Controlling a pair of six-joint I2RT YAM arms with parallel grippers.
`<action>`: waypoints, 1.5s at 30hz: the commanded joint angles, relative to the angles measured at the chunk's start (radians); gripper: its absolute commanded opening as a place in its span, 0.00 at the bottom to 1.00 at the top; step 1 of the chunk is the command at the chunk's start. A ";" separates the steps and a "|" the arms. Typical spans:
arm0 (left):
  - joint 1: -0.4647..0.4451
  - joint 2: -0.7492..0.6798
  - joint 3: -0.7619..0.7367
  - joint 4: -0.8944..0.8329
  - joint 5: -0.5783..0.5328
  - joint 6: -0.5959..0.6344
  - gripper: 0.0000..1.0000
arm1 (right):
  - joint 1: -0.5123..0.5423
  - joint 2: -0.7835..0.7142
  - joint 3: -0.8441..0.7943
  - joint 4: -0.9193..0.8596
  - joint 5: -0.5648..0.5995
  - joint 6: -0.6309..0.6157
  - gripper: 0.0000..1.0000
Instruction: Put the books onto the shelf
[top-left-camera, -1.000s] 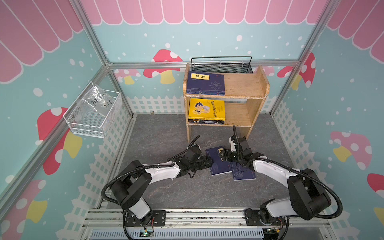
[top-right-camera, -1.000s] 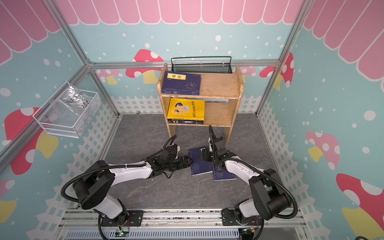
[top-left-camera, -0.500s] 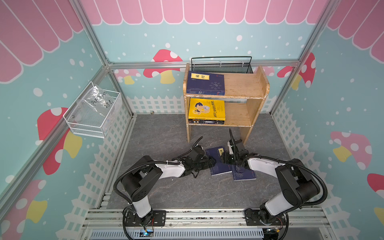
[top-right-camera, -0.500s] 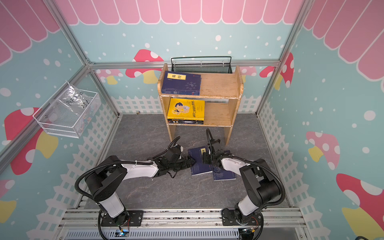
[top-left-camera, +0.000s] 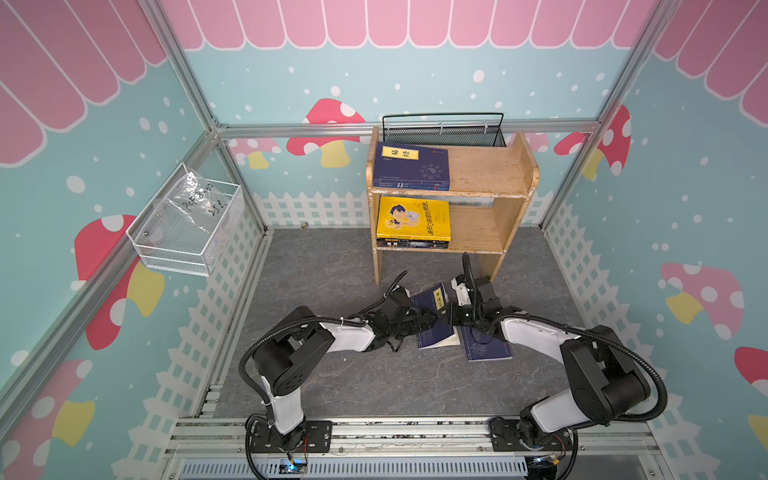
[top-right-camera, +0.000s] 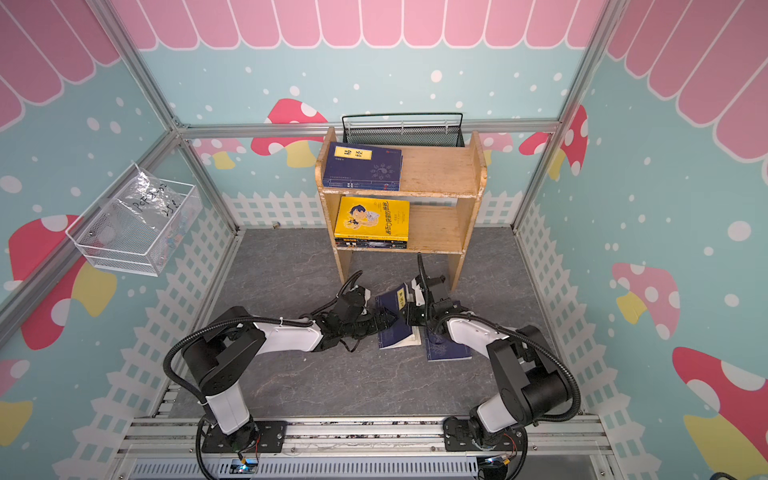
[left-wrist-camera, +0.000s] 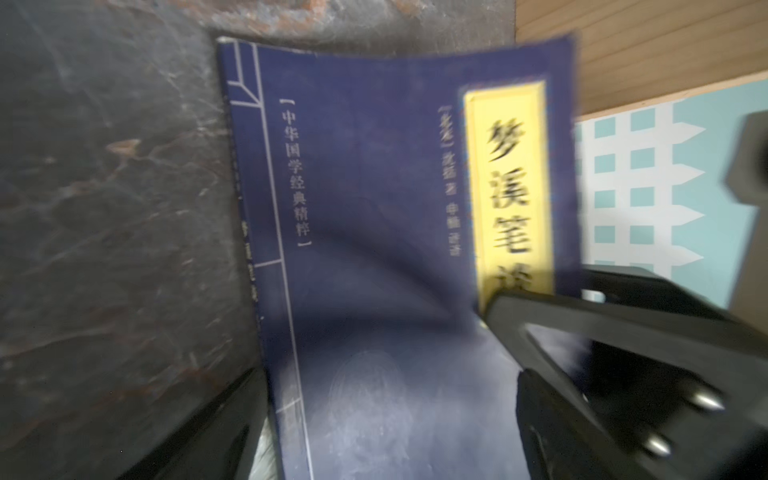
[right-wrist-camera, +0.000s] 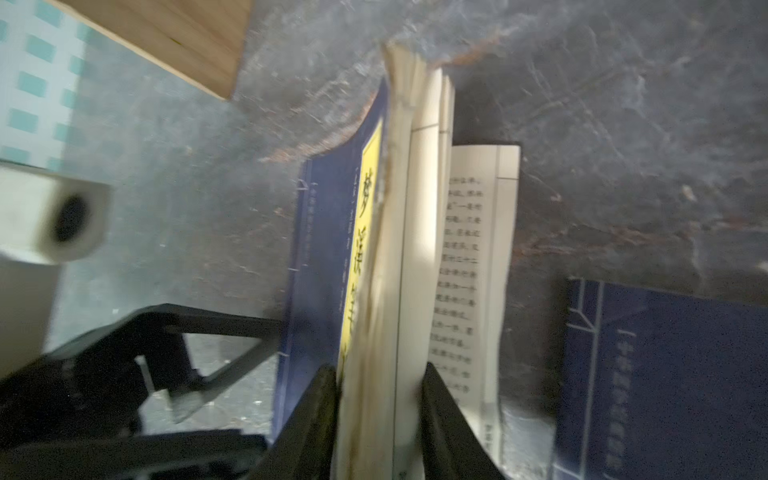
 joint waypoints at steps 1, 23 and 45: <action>-0.010 0.043 0.000 0.053 0.053 -0.044 0.95 | 0.017 -0.013 -0.008 0.034 -0.126 0.038 0.33; 0.008 0.010 -0.012 0.045 0.042 -0.046 0.94 | 0.016 -0.098 0.028 -0.124 -0.010 0.063 0.25; 0.028 -0.015 -0.035 0.081 0.063 -0.059 0.94 | 0.018 -0.112 0.045 -0.211 0.136 0.078 0.05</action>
